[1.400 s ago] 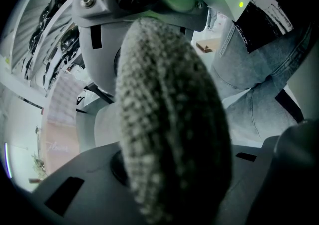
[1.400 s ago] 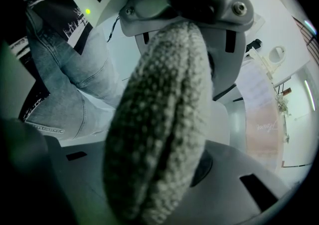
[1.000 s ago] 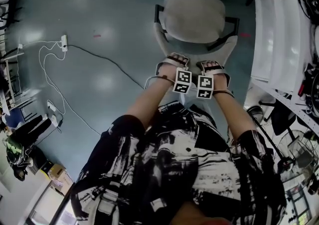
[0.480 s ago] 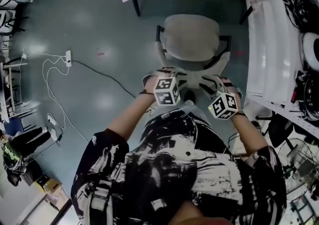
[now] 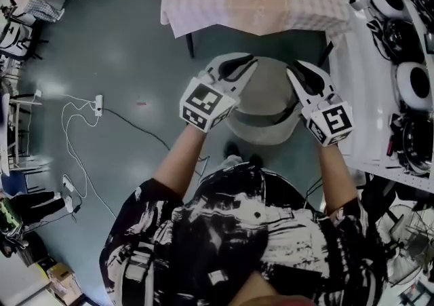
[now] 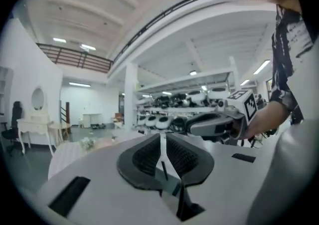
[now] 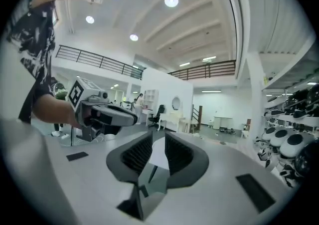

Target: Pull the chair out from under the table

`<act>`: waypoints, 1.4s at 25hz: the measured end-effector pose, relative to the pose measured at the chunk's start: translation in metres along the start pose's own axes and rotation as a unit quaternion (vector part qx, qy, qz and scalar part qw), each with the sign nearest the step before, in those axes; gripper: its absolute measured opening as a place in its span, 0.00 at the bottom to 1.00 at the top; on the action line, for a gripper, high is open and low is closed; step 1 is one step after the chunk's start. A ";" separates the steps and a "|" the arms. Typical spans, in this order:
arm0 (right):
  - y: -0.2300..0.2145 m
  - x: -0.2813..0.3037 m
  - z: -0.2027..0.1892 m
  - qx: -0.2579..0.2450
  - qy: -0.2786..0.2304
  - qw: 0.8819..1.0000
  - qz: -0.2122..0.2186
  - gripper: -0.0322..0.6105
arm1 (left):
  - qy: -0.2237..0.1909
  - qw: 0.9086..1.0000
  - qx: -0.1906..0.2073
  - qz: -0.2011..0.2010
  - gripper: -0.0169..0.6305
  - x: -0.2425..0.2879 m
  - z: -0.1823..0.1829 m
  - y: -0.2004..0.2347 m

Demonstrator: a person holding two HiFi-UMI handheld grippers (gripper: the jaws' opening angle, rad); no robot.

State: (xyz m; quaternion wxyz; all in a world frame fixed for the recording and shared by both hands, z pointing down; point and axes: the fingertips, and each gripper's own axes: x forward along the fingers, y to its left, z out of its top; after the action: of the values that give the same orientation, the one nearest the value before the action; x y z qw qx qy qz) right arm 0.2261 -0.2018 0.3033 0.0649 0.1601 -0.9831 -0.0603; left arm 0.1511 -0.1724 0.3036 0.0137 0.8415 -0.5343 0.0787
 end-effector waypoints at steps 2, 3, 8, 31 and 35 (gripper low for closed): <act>-0.016 0.000 0.026 0.011 -0.026 0.999 -0.017 0.14 | -0.036 0.999 0.020 0.024 0.07 -0.003 0.037 0.014; -0.022 0.001 0.036 0.013 -0.038 0.999 -0.022 0.13 | -0.046 0.998 0.031 0.033 0.07 -0.003 0.049 0.019; -0.030 0.014 0.069 0.009 -0.067 0.997 -0.042 0.10 | -0.064 0.995 0.043 0.056 0.04 -0.001 0.077 0.045; -0.056 0.022 0.063 0.011 -0.053 0.994 -0.091 0.05 | -0.066 0.996 -0.021 0.061 0.03 0.021 0.063 0.056; -0.057 0.023 0.063 0.010 -0.053 0.994 -0.092 0.05 | -0.066 0.996 -0.020 0.061 0.03 0.022 0.062 0.056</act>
State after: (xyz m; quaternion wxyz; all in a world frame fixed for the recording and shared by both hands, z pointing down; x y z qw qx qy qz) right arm 0.2130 -0.2563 0.2361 0.0051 0.2471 -0.9668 -0.0645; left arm 0.1171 -0.2224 0.2419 -0.0091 0.8101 -0.5861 0.0130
